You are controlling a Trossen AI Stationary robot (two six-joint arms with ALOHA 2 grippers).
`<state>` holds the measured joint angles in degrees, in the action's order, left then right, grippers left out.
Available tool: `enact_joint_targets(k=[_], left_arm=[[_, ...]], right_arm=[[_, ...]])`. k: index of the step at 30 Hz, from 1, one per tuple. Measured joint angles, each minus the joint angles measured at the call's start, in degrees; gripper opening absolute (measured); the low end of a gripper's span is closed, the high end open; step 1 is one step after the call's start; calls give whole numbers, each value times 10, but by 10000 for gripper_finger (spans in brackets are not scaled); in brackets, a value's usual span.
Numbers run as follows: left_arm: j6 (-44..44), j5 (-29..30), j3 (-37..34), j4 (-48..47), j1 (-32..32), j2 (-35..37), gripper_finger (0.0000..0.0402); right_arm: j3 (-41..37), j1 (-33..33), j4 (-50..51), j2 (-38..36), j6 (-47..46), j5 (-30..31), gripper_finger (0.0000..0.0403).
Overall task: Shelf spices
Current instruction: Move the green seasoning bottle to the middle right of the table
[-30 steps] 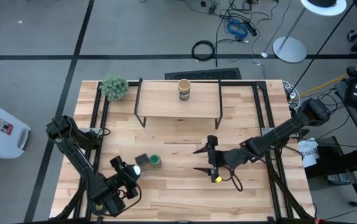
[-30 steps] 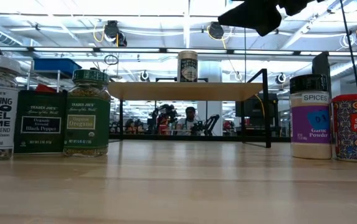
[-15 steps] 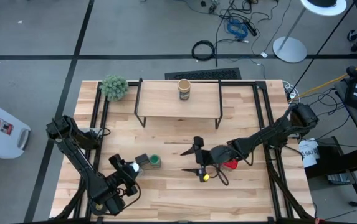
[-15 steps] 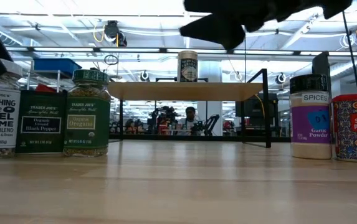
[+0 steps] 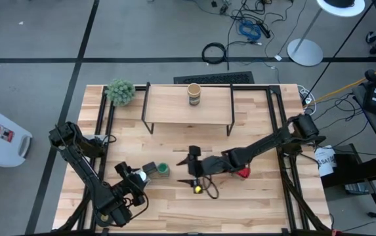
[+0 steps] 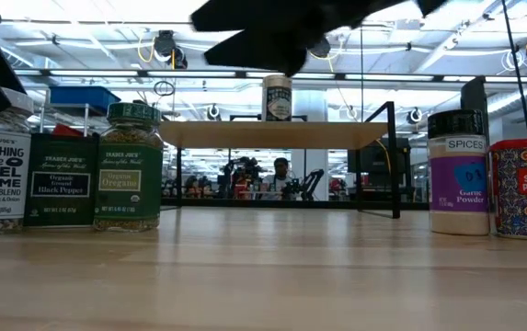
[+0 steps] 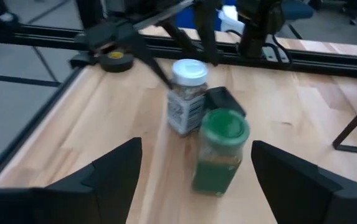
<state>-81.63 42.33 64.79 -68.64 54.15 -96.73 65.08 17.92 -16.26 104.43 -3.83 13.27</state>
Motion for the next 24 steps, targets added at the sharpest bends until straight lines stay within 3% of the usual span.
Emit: enact_joint_targets(k=[9, 18, 24], left_arm=[[0, 3, 21, -35, 0, 0, 356], [36, 57, 63, -72, -1, 0, 357], [46, 75, 68, -74, -2, 0, 357]], right_arm=[[153, -51, 117, 99, -11, -37, 335], [186, -75, 111, 164, -4, -91, 349], [195, -76, 108, 182, 5, -106, 335]])
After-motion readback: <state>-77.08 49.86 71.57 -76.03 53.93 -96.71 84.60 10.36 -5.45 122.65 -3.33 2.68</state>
